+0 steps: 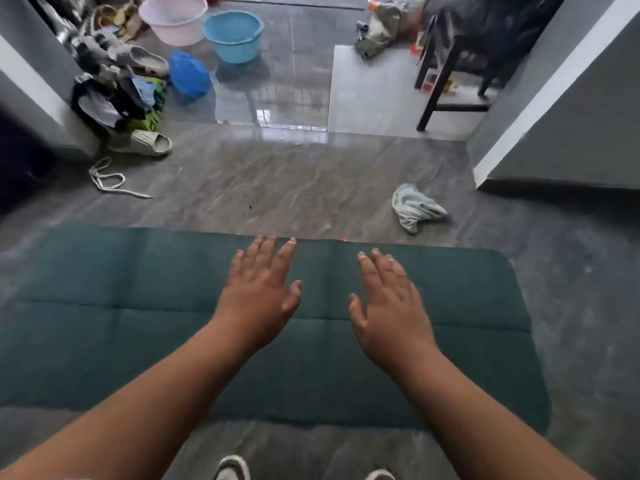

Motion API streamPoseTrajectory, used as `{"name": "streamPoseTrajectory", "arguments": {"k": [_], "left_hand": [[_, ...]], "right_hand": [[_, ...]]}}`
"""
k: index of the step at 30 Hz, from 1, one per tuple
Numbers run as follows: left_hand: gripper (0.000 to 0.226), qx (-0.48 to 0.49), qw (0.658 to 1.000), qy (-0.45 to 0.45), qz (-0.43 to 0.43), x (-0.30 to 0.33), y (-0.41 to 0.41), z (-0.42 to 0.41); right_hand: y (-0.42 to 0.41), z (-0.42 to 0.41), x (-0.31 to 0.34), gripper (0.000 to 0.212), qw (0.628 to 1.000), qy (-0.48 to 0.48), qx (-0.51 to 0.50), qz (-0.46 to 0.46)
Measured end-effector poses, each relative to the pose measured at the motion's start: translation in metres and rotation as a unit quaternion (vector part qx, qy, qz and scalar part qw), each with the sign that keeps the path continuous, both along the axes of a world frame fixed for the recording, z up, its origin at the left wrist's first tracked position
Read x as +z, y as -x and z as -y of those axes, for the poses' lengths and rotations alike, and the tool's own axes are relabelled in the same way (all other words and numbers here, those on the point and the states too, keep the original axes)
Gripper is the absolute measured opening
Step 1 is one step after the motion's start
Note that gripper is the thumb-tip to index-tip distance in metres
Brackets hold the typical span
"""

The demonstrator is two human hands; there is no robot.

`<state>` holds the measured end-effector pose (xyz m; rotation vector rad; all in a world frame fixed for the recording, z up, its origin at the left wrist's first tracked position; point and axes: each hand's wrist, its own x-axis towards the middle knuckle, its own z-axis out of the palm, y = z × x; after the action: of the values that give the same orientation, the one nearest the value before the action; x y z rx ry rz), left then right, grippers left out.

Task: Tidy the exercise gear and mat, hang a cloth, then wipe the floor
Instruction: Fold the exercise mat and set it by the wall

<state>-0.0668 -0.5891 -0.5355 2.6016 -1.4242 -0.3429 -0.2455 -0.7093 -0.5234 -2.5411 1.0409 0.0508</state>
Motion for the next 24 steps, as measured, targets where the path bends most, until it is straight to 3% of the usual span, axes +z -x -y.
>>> {"name": "streamPoseTrajectory", "arguments": {"k": [7, 11, 15, 24], "left_hand": [[0.073, -0.049, 0.998, -0.002, 0.034, -0.223, -0.049, 0.004], [0.074, -0.068, 0.995, 0.002, 0.071, -0.315, -0.075, 0.019], [0.073, -0.085, 0.993, 0.002, 0.087, -0.362, -0.074, 0.023], [0.07, -0.109, 0.991, -0.062, 0.041, -0.403, -0.029, -0.017]], "right_hand": [[-0.047, 0.019, -0.215, 0.067, 1.0, 0.024, 0.008, -0.016], [-0.061, 0.035, -0.309, 0.069, 0.998, 0.056, 0.012, -0.009], [-0.058, 0.038, -0.362, 0.069, 0.999, 0.048, 0.005, -0.008], [-0.025, -0.002, -0.41, 0.07, 0.997, 0.02, 0.05, -0.053]]}}
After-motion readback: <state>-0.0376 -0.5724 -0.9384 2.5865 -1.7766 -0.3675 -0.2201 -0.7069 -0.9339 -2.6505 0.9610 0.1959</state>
